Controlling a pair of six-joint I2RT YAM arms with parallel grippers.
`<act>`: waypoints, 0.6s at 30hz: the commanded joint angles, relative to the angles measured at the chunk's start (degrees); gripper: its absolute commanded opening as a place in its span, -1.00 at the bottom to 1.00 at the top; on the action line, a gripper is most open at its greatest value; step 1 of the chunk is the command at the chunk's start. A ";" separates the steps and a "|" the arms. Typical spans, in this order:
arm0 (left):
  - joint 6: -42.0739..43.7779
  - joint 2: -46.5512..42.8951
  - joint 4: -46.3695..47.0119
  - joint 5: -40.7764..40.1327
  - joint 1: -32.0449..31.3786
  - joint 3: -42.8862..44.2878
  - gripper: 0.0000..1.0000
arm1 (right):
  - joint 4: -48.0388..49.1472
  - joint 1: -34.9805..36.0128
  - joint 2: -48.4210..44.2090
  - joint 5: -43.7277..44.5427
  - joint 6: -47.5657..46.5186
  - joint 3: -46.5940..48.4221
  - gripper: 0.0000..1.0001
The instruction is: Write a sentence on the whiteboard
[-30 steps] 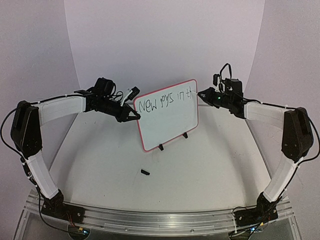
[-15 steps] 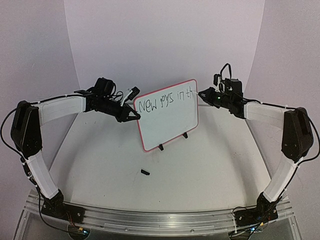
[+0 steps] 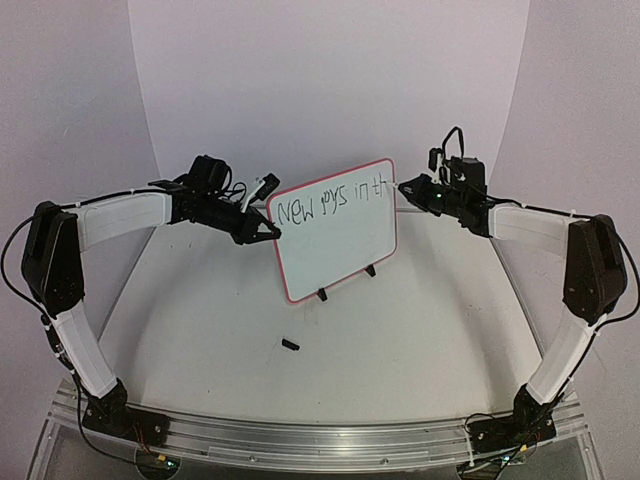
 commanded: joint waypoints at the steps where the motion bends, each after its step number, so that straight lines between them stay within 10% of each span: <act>1: 1.58 2.04 -6.86 0.78 -1.77 0.02 -1.00 | 1.31 -0.19 0.07 0.05 -0.18 -0.69 -1.00; 18: 1.47 1.76 -6.97 0.79 -1.77 0.02 -1.00 | 1.01 -0.18 -3.44 0.87 0.09 -5.28 -1.00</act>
